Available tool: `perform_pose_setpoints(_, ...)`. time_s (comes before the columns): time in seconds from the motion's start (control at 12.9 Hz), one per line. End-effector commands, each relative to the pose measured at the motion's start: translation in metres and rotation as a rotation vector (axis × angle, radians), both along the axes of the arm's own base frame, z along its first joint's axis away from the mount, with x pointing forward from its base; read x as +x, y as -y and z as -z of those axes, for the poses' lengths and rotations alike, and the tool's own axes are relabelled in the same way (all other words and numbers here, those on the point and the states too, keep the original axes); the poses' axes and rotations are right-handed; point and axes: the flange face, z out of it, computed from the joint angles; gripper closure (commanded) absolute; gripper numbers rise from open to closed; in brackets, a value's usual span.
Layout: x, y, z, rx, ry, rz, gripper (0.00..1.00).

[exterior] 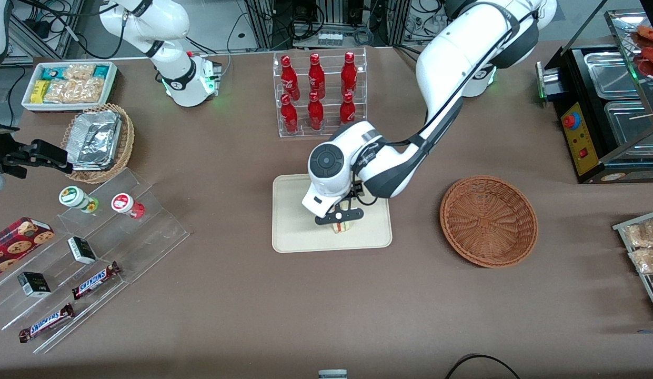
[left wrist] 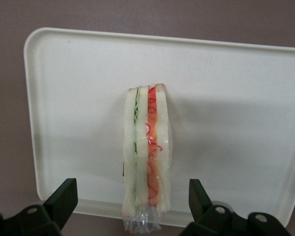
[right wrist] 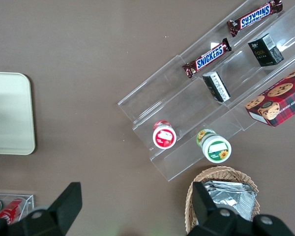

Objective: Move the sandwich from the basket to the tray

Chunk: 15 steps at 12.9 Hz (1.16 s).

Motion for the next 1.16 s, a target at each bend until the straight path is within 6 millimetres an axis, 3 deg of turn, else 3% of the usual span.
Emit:
perform_pose_setpoints(0.0, 0.000, -0.009, -0.038, 0.026, 0.029, -0.007, 0.00)
perform_pose_setpoints(0.31, 0.022, -0.045, -0.070, -0.013, -0.006, 0.087, 0.00)
perform_pose_setpoints(0.54, 0.023, -0.066, -0.096, 0.012, -0.031, 0.207, 0.00)
perform_pose_setpoints(0.85, 0.052, -0.156, -0.120, 0.040, -0.071, 0.133, 0.00)
perform_pose_setpoints(1.08, 0.058, -0.205, -0.138, 0.016, -0.082, 0.202, 0.00)
